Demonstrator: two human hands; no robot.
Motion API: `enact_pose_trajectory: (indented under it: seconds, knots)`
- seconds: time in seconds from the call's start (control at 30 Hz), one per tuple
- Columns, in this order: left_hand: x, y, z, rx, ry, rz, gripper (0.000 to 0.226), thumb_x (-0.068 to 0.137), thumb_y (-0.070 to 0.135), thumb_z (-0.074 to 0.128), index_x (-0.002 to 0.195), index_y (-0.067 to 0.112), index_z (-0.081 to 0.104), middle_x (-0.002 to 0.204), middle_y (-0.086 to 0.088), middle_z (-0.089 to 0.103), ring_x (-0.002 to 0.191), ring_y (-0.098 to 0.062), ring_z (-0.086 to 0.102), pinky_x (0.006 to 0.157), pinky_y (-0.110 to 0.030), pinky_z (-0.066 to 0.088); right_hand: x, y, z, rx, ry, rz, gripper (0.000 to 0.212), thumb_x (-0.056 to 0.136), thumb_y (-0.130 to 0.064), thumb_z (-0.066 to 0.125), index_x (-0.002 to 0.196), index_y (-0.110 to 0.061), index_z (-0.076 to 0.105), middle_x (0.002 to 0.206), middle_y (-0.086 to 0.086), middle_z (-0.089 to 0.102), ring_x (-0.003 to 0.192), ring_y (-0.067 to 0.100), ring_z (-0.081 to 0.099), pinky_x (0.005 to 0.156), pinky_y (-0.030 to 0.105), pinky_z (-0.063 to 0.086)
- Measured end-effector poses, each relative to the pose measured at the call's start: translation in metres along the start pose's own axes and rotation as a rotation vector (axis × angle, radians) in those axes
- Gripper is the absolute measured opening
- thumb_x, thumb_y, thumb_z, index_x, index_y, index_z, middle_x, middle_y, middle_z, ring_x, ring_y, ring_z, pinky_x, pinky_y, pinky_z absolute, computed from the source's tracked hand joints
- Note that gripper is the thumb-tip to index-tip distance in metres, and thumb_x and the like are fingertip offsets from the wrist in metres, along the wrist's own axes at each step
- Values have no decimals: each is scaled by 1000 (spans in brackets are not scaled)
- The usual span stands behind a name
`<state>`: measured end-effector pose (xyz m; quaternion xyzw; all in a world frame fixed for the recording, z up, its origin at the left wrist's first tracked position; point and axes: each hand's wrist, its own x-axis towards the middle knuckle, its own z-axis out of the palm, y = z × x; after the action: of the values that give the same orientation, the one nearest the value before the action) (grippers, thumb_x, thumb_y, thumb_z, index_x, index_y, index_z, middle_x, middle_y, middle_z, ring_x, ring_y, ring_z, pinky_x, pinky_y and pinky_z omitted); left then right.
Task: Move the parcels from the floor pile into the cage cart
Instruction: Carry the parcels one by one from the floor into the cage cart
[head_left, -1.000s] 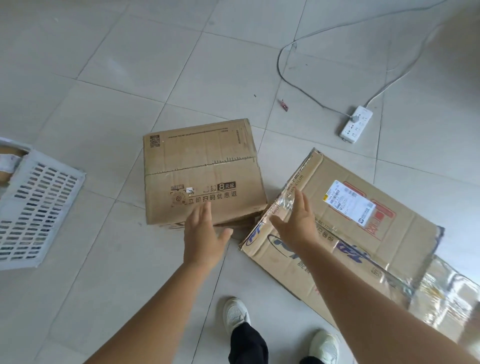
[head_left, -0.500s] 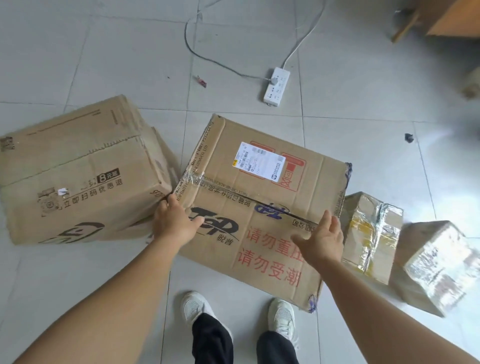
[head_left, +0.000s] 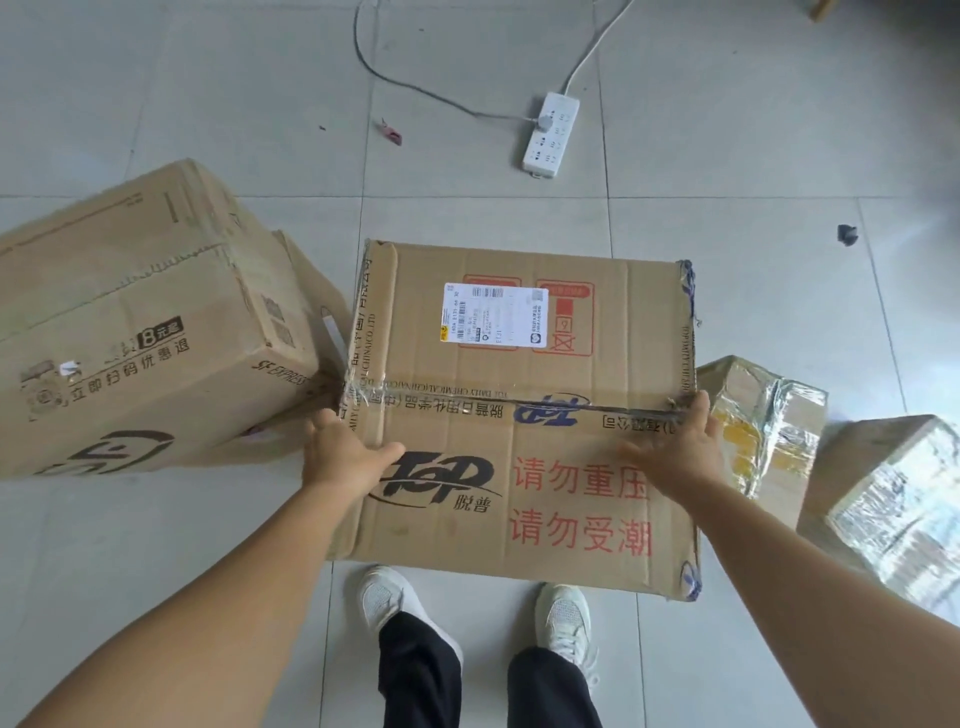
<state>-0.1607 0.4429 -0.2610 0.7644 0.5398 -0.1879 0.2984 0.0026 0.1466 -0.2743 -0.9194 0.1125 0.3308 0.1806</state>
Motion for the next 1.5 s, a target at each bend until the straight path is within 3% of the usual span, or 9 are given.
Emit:
enact_pose_trajectory:
  seconds: [0.13, 0.2, 0.33, 0.57, 0.8, 1.1, 1.23, 1.5]
  knots:
    - [9, 5, 5, -38, -42, 44, 120, 71, 32, 83, 154, 21, -3, 160, -7, 17, 141, -32, 29, 108, -48, 33, 11, 6, 2, 90, -48, 12, 134, 66, -39, 88, 153, -31, -13, 150, 15, 31, 123, 37, 51, 94, 45, 50]
    - [8, 5, 7, -32, -11, 56, 120, 71, 28, 84, 155, 20, -1, 159, -9, 18, 142, -31, 28, 108, -47, 33, 12, 8, 2, 91, -31, 2, 130, 67, -36, 88, 154, -29, -8, 149, 15, 33, 123, 37, 51, 90, 42, 50]
    - [-13, 3, 6, -43, 30, 32, 113, 73, 24, 83, 155, 20, 6, 157, -9, 22, 139, -33, 33, 105, -46, 37, 9, 13, -4, 109, -12, -41, 128, 62, -35, 91, 152, -35, 0, 147, 12, 34, 121, 37, 52, 94, 53, 51]
    - [-89, 0, -6, -167, 86, -62, 110, 72, 23, 83, 154, 22, 10, 153, -8, 27, 135, -33, 37, 105, -46, 38, -24, 13, -58, 69, -24, -153, 125, 58, -36, 91, 148, -38, 5, 145, 10, 34, 118, 41, 52, 91, 58, 52]
    - [-169, 1, -42, -263, 192, -46, 106, 70, 23, 83, 152, 21, 16, 144, -6, 36, 118, -31, 53, 93, -42, 48, -72, 10, -114, 103, -4, -275, 116, 60, -30, 91, 145, -32, 12, 138, 10, 37, 111, 37, 56, 88, 53, 54]
    - [-287, -26, -85, -379, 332, -29, 110, 71, 24, 83, 154, 25, 11, 149, -4, 30, 128, -32, 46, 98, -45, 48, -157, 22, -168, 137, 18, -451, 110, 60, -31, 91, 141, -33, 16, 134, 10, 37, 111, 37, 54, 88, 53, 54]
    - [-352, -49, -103, -436, 424, -32, 108, 73, 24, 82, 154, 23, 11, 148, -5, 30, 129, -31, 44, 98, -41, 44, -209, 28, -186, 150, 23, -545, 99, 55, -34, 88, 130, -36, 24, 120, 5, 40, 107, 38, 53, 85, 56, 53]
    - [-485, -103, -143, -535, 634, -100, 104, 76, 20, 80, 154, 22, 11, 151, -8, 27, 133, -31, 41, 99, -43, 43, -311, 19, -211, 151, -67, -767, 111, 50, -38, 86, 139, -39, 20, 124, 5, 40, 112, 39, 50, 86, 56, 54]
